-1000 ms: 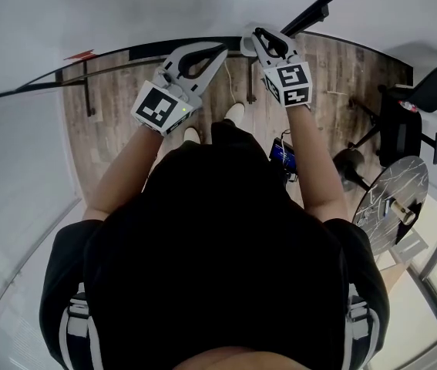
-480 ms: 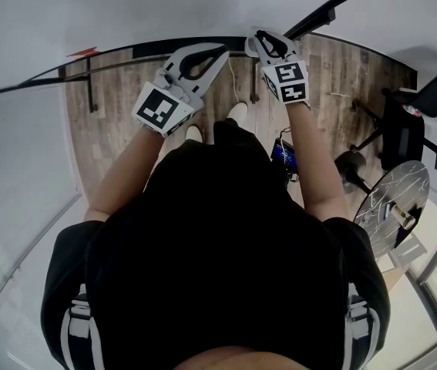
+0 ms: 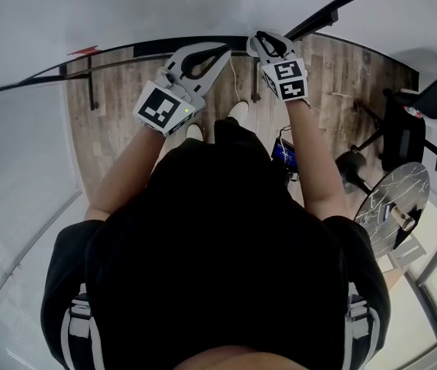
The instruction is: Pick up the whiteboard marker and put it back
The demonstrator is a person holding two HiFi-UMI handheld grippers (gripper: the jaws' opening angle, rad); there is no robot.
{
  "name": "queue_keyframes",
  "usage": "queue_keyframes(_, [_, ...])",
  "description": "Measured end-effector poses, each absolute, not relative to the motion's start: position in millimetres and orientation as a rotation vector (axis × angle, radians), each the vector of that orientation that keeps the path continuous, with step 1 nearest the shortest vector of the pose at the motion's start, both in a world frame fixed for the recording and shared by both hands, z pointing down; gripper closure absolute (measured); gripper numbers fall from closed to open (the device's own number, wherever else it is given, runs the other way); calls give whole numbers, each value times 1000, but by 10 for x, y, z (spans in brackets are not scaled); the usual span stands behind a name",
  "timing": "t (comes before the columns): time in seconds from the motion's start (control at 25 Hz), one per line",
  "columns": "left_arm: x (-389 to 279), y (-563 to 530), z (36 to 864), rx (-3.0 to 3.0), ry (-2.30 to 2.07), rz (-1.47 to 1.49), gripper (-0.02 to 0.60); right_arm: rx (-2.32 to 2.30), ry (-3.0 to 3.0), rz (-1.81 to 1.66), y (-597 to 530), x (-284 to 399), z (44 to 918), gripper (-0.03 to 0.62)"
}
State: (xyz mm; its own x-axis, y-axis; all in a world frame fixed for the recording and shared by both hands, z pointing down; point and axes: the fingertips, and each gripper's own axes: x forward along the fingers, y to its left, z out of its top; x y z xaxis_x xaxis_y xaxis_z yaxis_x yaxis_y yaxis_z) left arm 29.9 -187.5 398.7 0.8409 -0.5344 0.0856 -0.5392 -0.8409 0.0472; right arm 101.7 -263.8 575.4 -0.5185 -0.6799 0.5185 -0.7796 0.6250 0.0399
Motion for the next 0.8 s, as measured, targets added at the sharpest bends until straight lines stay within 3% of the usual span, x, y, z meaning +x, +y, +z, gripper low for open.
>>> queue_keyframes(0.8, [255, -1894, 4011, 2941, -874, 128, 578, 1140, -2378, 339, -2650, 1015, 5716, 488])
